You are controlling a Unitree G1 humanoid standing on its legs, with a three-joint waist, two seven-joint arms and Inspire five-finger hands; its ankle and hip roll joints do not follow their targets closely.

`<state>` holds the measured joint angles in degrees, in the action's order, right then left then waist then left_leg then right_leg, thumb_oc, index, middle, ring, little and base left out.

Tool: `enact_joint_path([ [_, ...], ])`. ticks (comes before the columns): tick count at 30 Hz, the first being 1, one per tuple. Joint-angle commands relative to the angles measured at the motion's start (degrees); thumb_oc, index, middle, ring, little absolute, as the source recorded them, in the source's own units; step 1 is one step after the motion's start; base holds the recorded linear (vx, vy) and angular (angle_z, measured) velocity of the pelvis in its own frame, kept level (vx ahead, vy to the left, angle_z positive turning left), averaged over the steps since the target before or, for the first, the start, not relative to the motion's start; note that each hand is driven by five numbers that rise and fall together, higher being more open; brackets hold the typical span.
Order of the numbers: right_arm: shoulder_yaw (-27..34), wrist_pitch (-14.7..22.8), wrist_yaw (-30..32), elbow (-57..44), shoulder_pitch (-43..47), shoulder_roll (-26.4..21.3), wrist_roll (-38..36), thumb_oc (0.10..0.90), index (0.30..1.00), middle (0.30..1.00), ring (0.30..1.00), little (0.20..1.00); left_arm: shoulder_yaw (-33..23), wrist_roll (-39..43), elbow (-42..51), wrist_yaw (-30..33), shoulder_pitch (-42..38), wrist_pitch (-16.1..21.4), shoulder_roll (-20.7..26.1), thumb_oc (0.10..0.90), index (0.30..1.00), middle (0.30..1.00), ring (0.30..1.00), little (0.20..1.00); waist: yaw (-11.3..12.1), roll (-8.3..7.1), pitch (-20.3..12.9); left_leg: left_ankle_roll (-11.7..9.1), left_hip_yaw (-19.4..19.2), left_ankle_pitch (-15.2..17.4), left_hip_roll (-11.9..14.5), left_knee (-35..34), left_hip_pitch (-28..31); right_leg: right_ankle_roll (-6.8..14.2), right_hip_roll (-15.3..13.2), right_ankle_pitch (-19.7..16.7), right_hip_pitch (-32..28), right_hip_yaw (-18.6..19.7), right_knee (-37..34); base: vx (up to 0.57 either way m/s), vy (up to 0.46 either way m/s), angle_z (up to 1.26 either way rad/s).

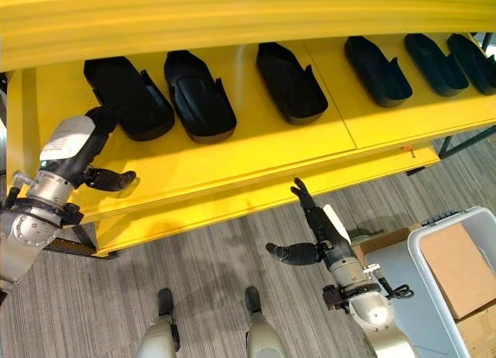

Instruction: Move parts from the plastic box to the shelf.

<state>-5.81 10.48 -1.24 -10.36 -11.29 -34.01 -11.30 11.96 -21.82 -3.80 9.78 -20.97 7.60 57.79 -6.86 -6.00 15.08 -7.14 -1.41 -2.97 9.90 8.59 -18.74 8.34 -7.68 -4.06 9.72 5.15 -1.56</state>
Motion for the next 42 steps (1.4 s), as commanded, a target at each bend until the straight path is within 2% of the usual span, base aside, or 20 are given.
enact_joint_path([
  [1, 4.2, 6.1, 2.0, -3.8, 1.5, -4.0, 0.0, 0.900, 1.000, 1.000, 1.000, 1.000, 0.6, -4.1, 1.6, 5.3, -7.6, 2.8, 2.1, 0.900, 1.000, 1.000, 1.000, 1.000, -0.7, 0.95, -4.8, 1.8, 0.5, 4.3, 1.6, 4.3, 1.9, 0.2, -1.8, 3.2, 3.6, 0.1, 7.3, 0.00, 0.000, 0.00],
  [9, 4.6, 6.1, 2.5, -4.0, 1.0, -4.2, 0.1, 0.900, 1.000, 1.000, 1.000, 1.000, 7.1, -8.3, -5.9, 4.6, -13.5, 0.8, 0.3, 0.900, 1.000, 1.000, 1.000, 1.000, -1.7, 1.43, -4.9, 1.7, 0.0, 4.2, 1.6, 4.4, 1.9, 0.2, -1.6, 3.2, 4.1, 0.5, 7.5, 0.00, -0.003, -0.04],
  [13, 4.6, 6.2, 2.7, -4.0, 0.9, -4.3, 0.4, 0.900, 1.000, 1.000, 1.000, 1.000, 12.1, -11.2, -14.5, 4.2, -18.9, -1.3, -0.4, 0.900, 1.000, 1.000, 1.000, 1.000, -2.2, 1.73, -4.8, 1.6, -0.2, 4.0, 1.8, 4.6, 1.6, 0.2, -1.5, 3.1, 4.5, 0.5, 7.6, 0.00, -0.007, -0.03],
  [26, 4.4, 6.7, 2.7, -4.1, 0.6, -4.8, 0.1, 0.900, 1.000, 1.000, 1.000, 1.000, 14.1, -8.5, -32.4, 6.6, -25.7, -5.0, -3.0, 0.900, 1.000, 1.000, 1.000, 1.000, -3.0, 2.01, -4.7, 1.5, -0.7, 3.8, 1.9, 4.8, 1.3, 0.3, -1.3, 3.1, 5.3, 1.1, 8.0, 0.00, -0.003, -0.03],
  [33, 4.0, 6.7, 3.0, -3.8, 0.6, -5.1, 0.1, 0.900, 1.000, 1.000, 1.000, 1.000, 16.4, -8.3, -35.0, 6.9, -28.9, -5.2, -3.5, 0.900, 1.000, 1.000, 1.000, 1.000, -3.1, 2.01, -4.6, 1.5, -0.7, 3.8, 1.8, 4.9, 1.2, 0.4, -1.4, 3.2, 5.3, 1.1, 8.0, 0.00, 0.000, 0.00],
  [36, 4.3, 6.7, 3.1, -3.7, 0.3, -5.0, 0.2, 0.900, 1.000, 1.000, 1.000, 1.000, 19.0, -9.8, -35.2, 5.0, -29.9, -4.7, -3.4, 0.900, 1.000, 1.000, 1.000, 1.000, -3.2, 1.98, -4.5, 1.5, -0.5, 4.0, 1.8, 5.2, 1.1, 0.4, -1.5, 3.2, 5.2, 1.1, 8.0, 0.00, 0.000, 0.00],
  [39, 4.8, 6.4, 2.9, -3.3, -0.3, -4.4, 0.4, 0.900, 1.000, 1.000, 1.000, 1.000, 23.2, -12.3, -33.5, -0.2, -30.3, -2.9, -1.6, 0.900, 1.000, 1.000, 1.000, 1.000, -3.0, 2.18, -4.3, 1.6, -0.4, 4.2, 1.7, 5.5, 0.9, 0.6, -1.7, 3.2, 5.0, 1.0, 8.0, 0.00, 0.000, 0.00],
  [42, 4.7, 6.6, 2.8, -3.2, -0.5, -4.0, 0.3, 0.900, 1.000, 1.000, 1.000, 1.000, 25.1, -14.1, -33.1, -0.8, -30.7, -2.5, -0.6, 0.900, 1.000, 1.000, 1.000, 1.000, -3.0, 2.14, -4.3, 1.6, -0.3, 4.2, 1.6, 5.5, 0.9, 0.6, -1.9, 3.2, 4.9, 0.9, 8.0, 0.00, 0.000, 0.00],
])
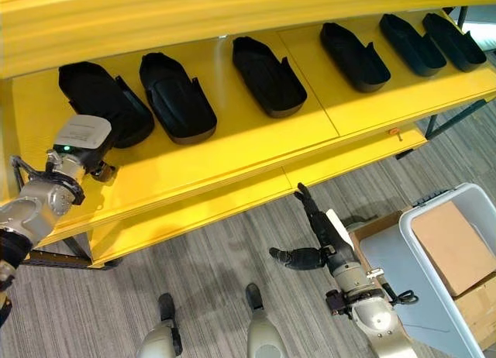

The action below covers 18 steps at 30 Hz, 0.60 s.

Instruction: Move parts from the plastic box to the shelf.

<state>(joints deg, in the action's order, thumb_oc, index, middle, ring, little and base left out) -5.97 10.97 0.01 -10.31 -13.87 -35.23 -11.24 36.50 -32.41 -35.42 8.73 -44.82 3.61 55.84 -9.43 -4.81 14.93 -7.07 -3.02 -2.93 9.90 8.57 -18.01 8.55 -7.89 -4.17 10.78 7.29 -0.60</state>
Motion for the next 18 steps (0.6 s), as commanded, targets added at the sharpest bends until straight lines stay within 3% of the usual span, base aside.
enact_joint_path([
  [1, 4.7, 6.1, 1.4, -3.2, 2.1, -2.8, 0.1, 0.900, 1.000, 1.000, 1.000, 1.000, 1.6, -4.3, -0.8, -0.2, -7.3, 1.8, 1.9, 0.900, 1.000, 1.000, 1.000, 1.000, -0.4, 0.96, -4.1, 1.5, 1.3, 4.2, 1.6, 5.4, 0.2, 0.4, -1.7, 3.4, 3.8, -1.3, 7.0, 0.00, 0.000, 0.00],
  [3, 4.6, 6.2, 1.3, -3.1, 2.1, -2.8, 0.2, 0.900, 1.000, 1.000, 1.000, 1.000, 3.1, -5.7, -1.2, -0.2, -8.0, 2.3, 2.4, 0.900, 1.000, 1.000, 1.000, 1.000, -0.5, 0.99, -4.1, 1.5, 1.3, 4.2, 1.6, 5.4, 0.2, 0.5, -1.7, 3.4, 3.8, -1.3, 7.0, 0.00, 0.000, 0.00],
  [4, 4.3, 6.4, 1.2, -3.0, 2.0, -3.3, 0.3, 0.900, 1.000, 1.000, 1.000, 1.000, 7.3, -10.1, 1.6, -0.8, -9.5, 3.2, 3.8, 0.900, 1.000, 1.000, 1.000, 1.000, -0.5, 1.14, -4.0, 1.5, 1.3, 4.3, 1.5, 5.4, 0.2, 0.6, -1.8, 3.4, 3.7, -1.4, 7.0, 0.00, 0.000, 0.00],
  [8, 4.2, 6.4, 1.3, -2.8, 2.3, -4.0, 0.9, 0.900, 1.000, 1.000, 1.000, 1.000, 14.0, -16.2, 5.4, -2.1, -12.3, 5.5, 6.9, 0.900, 1.000, 1.000, 1.000, 1.000, -0.3, 1.31, -3.7, 1.6, 1.4, 4.4, 1.3, 5.5, 0.1, 0.7, -2.0, 3.5, 3.6, -1.6, 7.0, 0.00, 0.003, 0.05],
  [18, 5.4, 6.1, 0.8, -3.1, 1.5, -3.8, 1.6, 0.900, 1.000, 1.000, 1.000, 1.000, 15.2, -17.7, 6.9, -4.4, -11.5, 6.4, 12.0, 0.900, 1.000, 1.000, 1.000, 1.000, 0.2, 1.46, -3.7, 1.7, 1.4, 4.7, 1.2, 5.9, 0.1, 0.7, -2.1, 3.6, 3.3, -1.6, 7.0, 0.00, 0.000, 0.00],
])
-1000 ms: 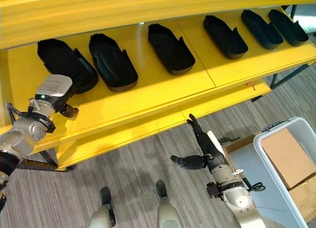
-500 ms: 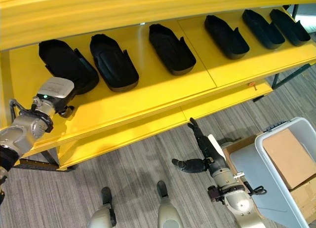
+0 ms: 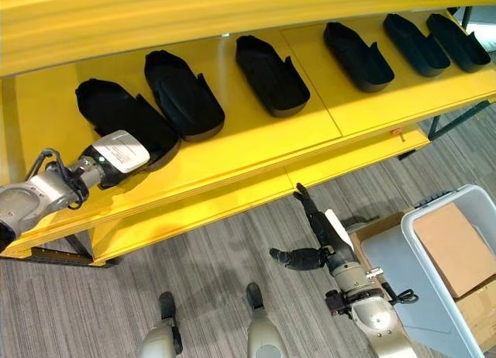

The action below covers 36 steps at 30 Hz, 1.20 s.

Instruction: Move parts from the plastic box to the shelf.

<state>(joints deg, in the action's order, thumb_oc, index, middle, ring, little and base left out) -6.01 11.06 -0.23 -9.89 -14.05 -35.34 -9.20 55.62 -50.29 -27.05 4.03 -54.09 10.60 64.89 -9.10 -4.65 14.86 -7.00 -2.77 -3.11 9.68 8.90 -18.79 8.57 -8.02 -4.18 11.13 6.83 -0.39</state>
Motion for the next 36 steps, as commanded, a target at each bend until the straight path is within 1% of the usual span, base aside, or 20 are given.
enact_joint_path([
  [1, 5.4, 6.0, 0.9, -3.5, 1.7, -3.6, -0.5, 0.900, 1.000, 1.000, 1.000, 1.000, -4.2, 0.6, -1.6, 0.1, -2.0, -0.6, 3.2, 0.900, 1.000, 1.000, 1.000, 1.000, -0.1, 1.33, -3.7, 1.6, 1.1, 4.9, 1.4, 5.5, 0.9, 0.7, -2.0, 3.6, 3.0, -1.2, 6.7, 0.00, 0.000, 0.00],
  [6, 5.7, 6.0, 0.2, -3.6, 1.3, -3.1, -1.2, 0.900, 1.000, 1.000, 1.000, 1.000, -6.6, 2.1, -4.3, 0.0, -0.4, -1.1, 5.3, 0.900, 1.000, 1.000, 1.000, 1.000, 0.2, 1.28, -3.9, 1.7, 1.0, 4.9, 1.4, 5.5, 0.9, 0.7, -2.1, 3.6, 2.9, -1.3, 6.7, 0.00, 0.000, 0.00],
  [9, 6.0, 5.9, 0.1, -3.6, 1.2, -3.0, -1.0, 0.900, 1.000, 1.000, 1.000, 1.000, -8.0, 2.7, -4.3, -0.5, 0.4, -1.8, 6.5, 0.900, 1.000, 1.000, 1.000, 1.000, 0.3, 1.41, -4.1, 1.7, 1.1, 4.8, 1.3, 5.5, 0.9, 0.7, -2.2, 3.6, 2.7, -1.3, 6.5, 0.00, 0.000, 0.00],
  [10, 5.9, 5.7, -0.1, -3.6, 1.2, -3.0, -0.9, 0.900, 1.000, 1.000, 1.000, 1.000, -8.8, 3.0, -5.0, -0.7, 1.1, -1.9, 7.0, 0.900, 1.000, 1.000, 1.000, 1.000, 0.4, 1.43, -4.1, 1.6, 1.0, 4.8, 1.2, 5.5, 0.9, 0.7, -2.2, 3.6, 2.7, -1.4, 6.5, 0.00, 0.000, 0.00],
  [12, 5.9, 5.6, -0.6, -3.7, 1.2, -2.9, -0.7, 0.900, 1.000, 1.000, 1.000, 1.000, -10.6, 3.0, -9.5, -0.4, 3.1, -2.4, 8.8, 0.900, 1.000, 1.000, 1.000, 1.000, 0.6, 1.47, -4.1, 1.6, 1.0, 4.7, 1.2, 5.6, 0.9, 0.7, -2.4, 3.5, 2.5, -1.6, 6.4, 0.00, 0.000, 0.00],
  [18, 5.5, 5.6, -1.0, -3.9, 1.7, -3.4, -0.9, 0.900, 1.000, 1.000, 1.000, 1.000, -10.5, 1.8, -14.8, -0.7, 4.2, -3.0, 9.0, 0.900, 1.000, 1.000, 1.000, 1.000, 0.7, 1.57, -4.1, 1.6, 1.0, 4.7, 1.1, 5.6, 1.0, 0.8, -2.5, 3.4, 2.3, -1.6, 6.2, 0.00, 0.000, 0.00],
  [22, 5.4, 5.4, -1.3, -4.1, 1.9, -3.5, -1.1, 0.900, 1.000, 1.000, 1.000, 1.000, -10.2, 1.0, -15.9, -1.3, 4.3, -3.2, 8.9, 0.900, 1.000, 1.000, 1.000, 1.000, 0.8, 1.54, -4.1, 1.7, 1.1, 4.7, 1.1, 5.4, 1.0, 0.9, -2.7, 3.3, 2.1, -1.8, 6.0, 0.00, 0.000, 0.00],
  [28, 5.8, 5.0, -1.5, -4.3, 1.8, -3.5, -1.0, 0.900, 1.000, 1.000, 1.000, 1.000, -9.7, -0.3, -12.8, -2.3, 4.3, -3.1, 10.3, 0.900, 1.000, 1.000, 1.000, 1.000, 1.2, 1.39, -4.0, 1.8, 1.3, 4.8, 1.0, 5.7, 0.7, 0.8, -2.8, 3.4, 2.0, -2.0, 5.9, 0.00, 0.004, 0.01],
  [33, 5.9, 4.6, -1.6, -4.3, 1.9, -3.4, -0.6, 0.900, 1.000, 1.000, 1.000, 1.000, -11.6, -1.3, -8.2, -2.7, 6.4, -3.1, 11.9, 0.900, 1.000, 1.000, 1.000, 1.000, 1.5, 1.19, -3.9, 1.9, 1.3, 4.9, 0.8, 5.8, 0.6, 0.8, -3.0, 3.4, 1.9, -2.0, 5.7, 0.00, 0.005, 0.01],
  [36, 6.0, 4.5, -1.7, -4.4, 1.8, -3.4, -0.5, 0.900, 1.000, 1.000, 1.000, 1.000, -12.6, -1.4, -8.1, -2.9, 7.5, -3.2, 12.1, 0.900, 1.000, 1.000, 1.000, 1.000, 1.6, 1.20, -4.0, 1.9, 1.3, 5.0, 0.8, 5.8, 0.6, 0.8, -3.1, 3.4, 1.8, -2.1, 5.6, 0.00, 0.000, 0.00],
])
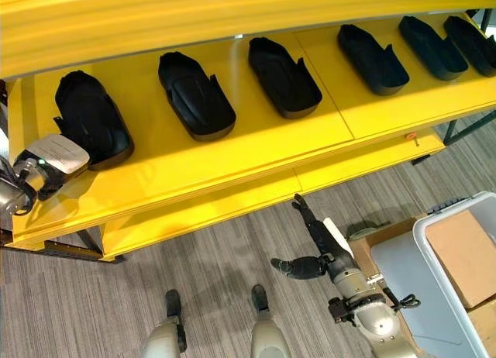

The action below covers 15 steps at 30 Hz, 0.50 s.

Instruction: Move parts from the plastic box to the shelf.

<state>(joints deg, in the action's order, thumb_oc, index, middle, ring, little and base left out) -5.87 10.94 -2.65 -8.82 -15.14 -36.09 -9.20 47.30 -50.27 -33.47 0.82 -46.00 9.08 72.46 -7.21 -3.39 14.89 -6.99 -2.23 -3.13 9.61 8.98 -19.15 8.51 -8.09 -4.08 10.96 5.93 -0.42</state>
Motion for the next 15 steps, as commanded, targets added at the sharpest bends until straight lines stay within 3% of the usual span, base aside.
enact_joint_path([
  [1, 6.0, 4.5, 0.7, -5.4, 2.8, -2.6, -0.5, 0.900, 1.000, 1.000, 1.000, 1.000, -4.6, -1.4, -1.7, 0.4, -0.3, -1.7, 4.5, 0.900, 1.000, 1.000, 1.000, 1.000, -0.3, -0.09, -4.0, 1.9, 0.8, 5.1, 0.9, 5.7, 1.0, 0.9, -3.0, 3.3, 1.9, -1.3, 5.6, 0.00, 0.000, 0.00],
  [15, 5.2, 5.4, 1.3, -4.8, 3.8, -3.8, -0.1, 0.900, 1.000, 1.000, 1.000, 1.000, -4.2, -6.9, -5.7, 4.0, 4.7, -0.3, 5.1, 0.900, 1.000, 1.000, 1.000, 1.000, -0.2, 0.30, -4.1, 2.0, 0.3, 5.2, 0.8, 5.5, 1.4, 0.9, -3.1, 3.2, 2.0, -0.9, 5.7, 0.00, 0.000, 0.00],
])
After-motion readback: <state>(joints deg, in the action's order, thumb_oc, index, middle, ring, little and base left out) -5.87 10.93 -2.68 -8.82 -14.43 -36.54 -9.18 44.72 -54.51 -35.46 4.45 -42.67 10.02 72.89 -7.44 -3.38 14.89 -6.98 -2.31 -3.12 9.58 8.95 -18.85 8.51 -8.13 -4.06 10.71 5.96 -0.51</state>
